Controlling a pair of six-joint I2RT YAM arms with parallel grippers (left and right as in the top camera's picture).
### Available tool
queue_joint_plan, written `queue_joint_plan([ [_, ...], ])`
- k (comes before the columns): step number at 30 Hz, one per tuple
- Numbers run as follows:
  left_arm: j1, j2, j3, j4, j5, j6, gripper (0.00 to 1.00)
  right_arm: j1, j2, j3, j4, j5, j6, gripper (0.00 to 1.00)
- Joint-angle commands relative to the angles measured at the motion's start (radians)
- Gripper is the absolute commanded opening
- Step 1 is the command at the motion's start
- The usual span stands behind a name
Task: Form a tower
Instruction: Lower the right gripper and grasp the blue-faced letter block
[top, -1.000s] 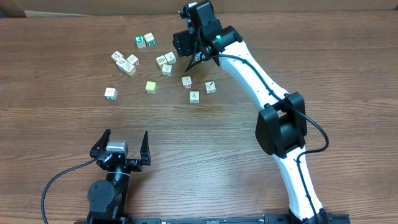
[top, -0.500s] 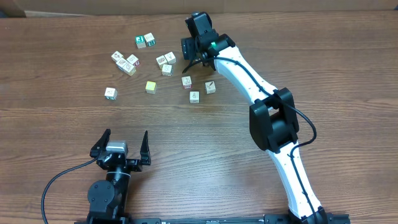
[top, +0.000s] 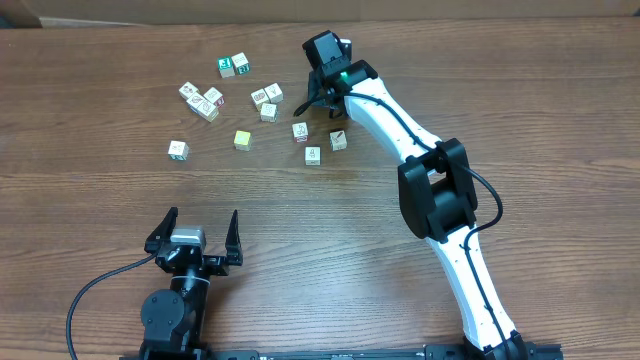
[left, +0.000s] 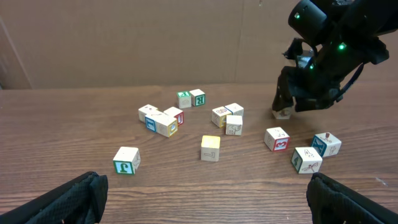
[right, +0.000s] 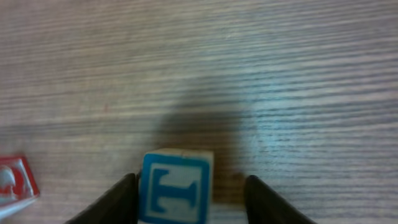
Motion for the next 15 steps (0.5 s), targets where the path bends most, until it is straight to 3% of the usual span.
queue_joint_plan([
  [1,0.007,-0.011,-0.003,0.003,0.012,0.016,1.0,0.014,0.005,-0.005,0.002,0.013,0.013,0.41],
  [11,0.007,-0.011,-0.004,0.003,0.012,0.016,1.0,0.013,0.005,-0.005,-0.011,0.014,0.006,0.4],
  [15,0.007,-0.011,-0.003,0.003,0.011,0.016,1.0,0.007,0.005,-0.005,0.0,0.014,0.006,0.47],
])
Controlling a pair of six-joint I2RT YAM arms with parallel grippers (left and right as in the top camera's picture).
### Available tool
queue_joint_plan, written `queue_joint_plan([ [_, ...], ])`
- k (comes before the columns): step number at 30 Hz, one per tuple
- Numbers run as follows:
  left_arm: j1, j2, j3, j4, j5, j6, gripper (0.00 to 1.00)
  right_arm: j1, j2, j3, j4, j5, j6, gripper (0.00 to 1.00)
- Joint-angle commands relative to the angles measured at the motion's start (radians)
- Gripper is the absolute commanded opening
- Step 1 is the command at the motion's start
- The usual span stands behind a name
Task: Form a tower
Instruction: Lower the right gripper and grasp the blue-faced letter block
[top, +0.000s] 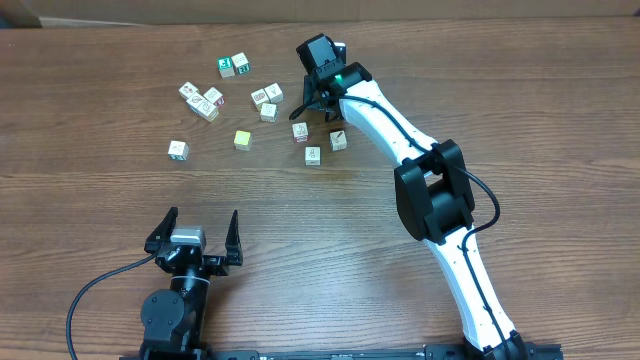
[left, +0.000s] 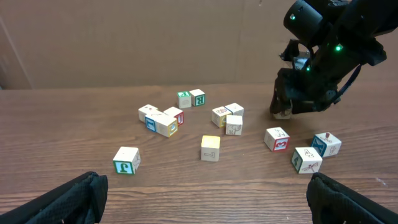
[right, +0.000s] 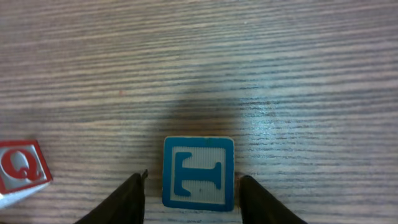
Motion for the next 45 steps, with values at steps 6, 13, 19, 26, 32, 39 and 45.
queue_joint_plan([
  [6,0.007,-0.011,-0.004,0.002,0.012,0.016,1.0,-0.011,0.005,-0.005,0.032,0.009,0.0,0.41],
  [13,0.007,-0.011,-0.003,0.002,0.011,0.016,0.99,-0.011,0.005,-0.005,0.048,0.019,-0.003,0.35],
  [19,0.007,-0.011,-0.004,0.002,0.012,0.016,1.0,-0.014,0.005,-0.005,0.047,0.02,-0.003,0.41],
  [26,0.007,-0.011,-0.003,0.002,0.012,0.016,1.0,-0.023,0.005,-0.005,0.06,0.024,-0.003,0.35],
  [32,0.007,-0.011,-0.003,0.002,0.012,0.016,1.0,-0.023,0.005,-0.005,0.057,0.023,-0.003,0.29],
  [39,0.007,-0.011,-0.003,0.002,0.012,0.016,0.99,-0.023,-0.022,-0.001,0.04,0.024,-0.067,0.26],
  [45,0.007,-0.011,-0.003,0.002,0.012,0.016,0.99,-0.023,-0.12,-0.001,0.02,0.027,-0.114,0.25],
])
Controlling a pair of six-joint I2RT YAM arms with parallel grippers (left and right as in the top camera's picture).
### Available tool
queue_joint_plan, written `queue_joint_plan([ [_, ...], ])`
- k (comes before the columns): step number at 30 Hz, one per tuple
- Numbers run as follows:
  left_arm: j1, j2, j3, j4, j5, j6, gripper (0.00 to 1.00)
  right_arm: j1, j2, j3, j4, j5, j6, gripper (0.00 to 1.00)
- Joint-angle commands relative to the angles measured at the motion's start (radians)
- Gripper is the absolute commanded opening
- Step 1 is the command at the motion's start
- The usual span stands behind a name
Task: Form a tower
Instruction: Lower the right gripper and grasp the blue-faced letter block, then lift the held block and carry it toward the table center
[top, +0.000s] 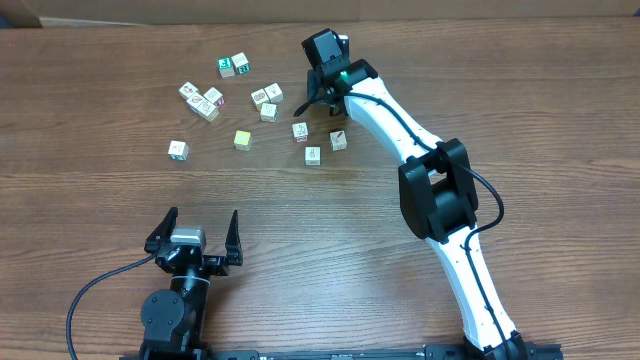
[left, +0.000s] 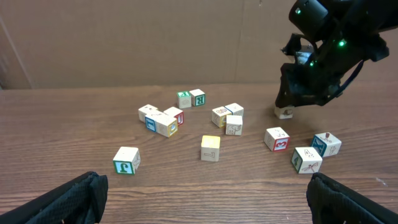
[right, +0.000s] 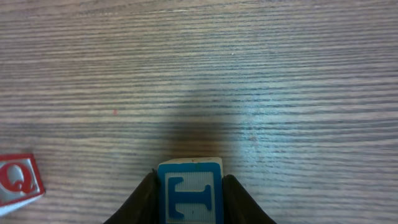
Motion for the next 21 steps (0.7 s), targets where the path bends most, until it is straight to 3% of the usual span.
queue_joint_plan([
  [1,0.007,-0.011,-0.004,0.002,0.011,0.016,1.0,-0.004,-0.13,-0.001,-0.005,0.018,-0.045,0.25],
  [11,0.007,-0.011,-0.004,0.002,0.011,0.016,0.99,-0.003,-0.406,-0.001,-0.209,-0.004,-0.066,0.2],
  [21,0.007,-0.011,-0.003,0.002,0.011,0.016,1.0,-0.003,-0.533,-0.003,-0.51,-0.288,-0.066,0.2],
])
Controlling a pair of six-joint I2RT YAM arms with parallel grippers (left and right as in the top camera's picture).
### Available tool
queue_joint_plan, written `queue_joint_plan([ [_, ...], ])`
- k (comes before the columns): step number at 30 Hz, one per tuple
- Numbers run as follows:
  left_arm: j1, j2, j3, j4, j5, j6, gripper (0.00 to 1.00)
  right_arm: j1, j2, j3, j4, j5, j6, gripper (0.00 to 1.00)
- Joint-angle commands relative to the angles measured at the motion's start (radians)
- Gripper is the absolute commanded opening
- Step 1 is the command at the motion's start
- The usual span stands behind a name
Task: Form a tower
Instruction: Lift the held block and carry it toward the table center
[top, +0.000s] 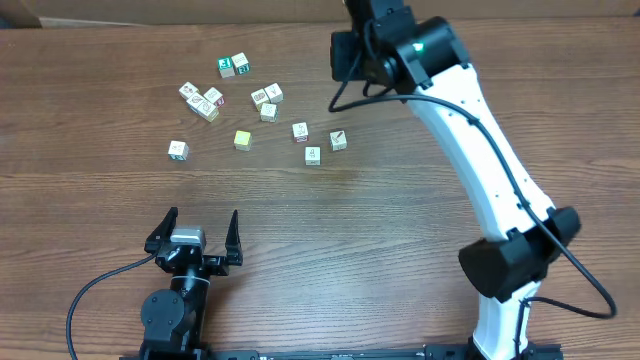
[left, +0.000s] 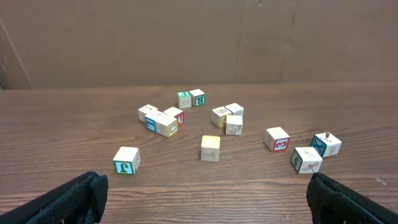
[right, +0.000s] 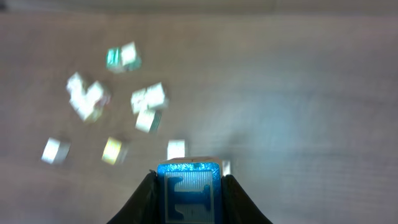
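Note:
My right gripper (right: 188, 190) is shut on a wooden block with a blue letter T (right: 188, 194) and holds it high above the table. Far below, blurred, lie the other blocks. In the overhead view the right wrist (top: 385, 48) hangs over the table's far side and hides the held block. Several letter blocks lie scattered there, among them a yellow one (top: 242, 139), a red Q block (left: 277, 139) and a green J block (left: 126, 160). My left gripper (top: 195, 232) rests open and empty near the front edge, well short of the blocks.
A green pair of blocks (top: 233, 66) lies farthest back, with a cluster (top: 201, 100) to its left. Two blocks (top: 325, 147) sit at the right end of the scatter. A brown cardboard wall (left: 199, 43) stands behind the table.
My right gripper was down at the table, shut on the T block. Now it is high above the table with the block still in it, and it is gone from the left wrist view.
First my right gripper stood open on the table with the T block between its fingers, and the same shortly after. Then it was shut on the block at table level. Now the block hangs high above the other blocks. The left arm stayed still.

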Motion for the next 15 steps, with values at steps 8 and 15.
queue_joint_plan([
  [8,0.007,-0.011,-0.003,0.002,0.012,0.016,1.0,0.032,0.023,-0.114,-0.166,-0.187,-0.008,0.2],
  [15,0.007,-0.011,-0.003,0.002,0.012,0.016,0.99,0.09,0.023,-0.325,-0.098,-0.188,0.035,0.2],
])
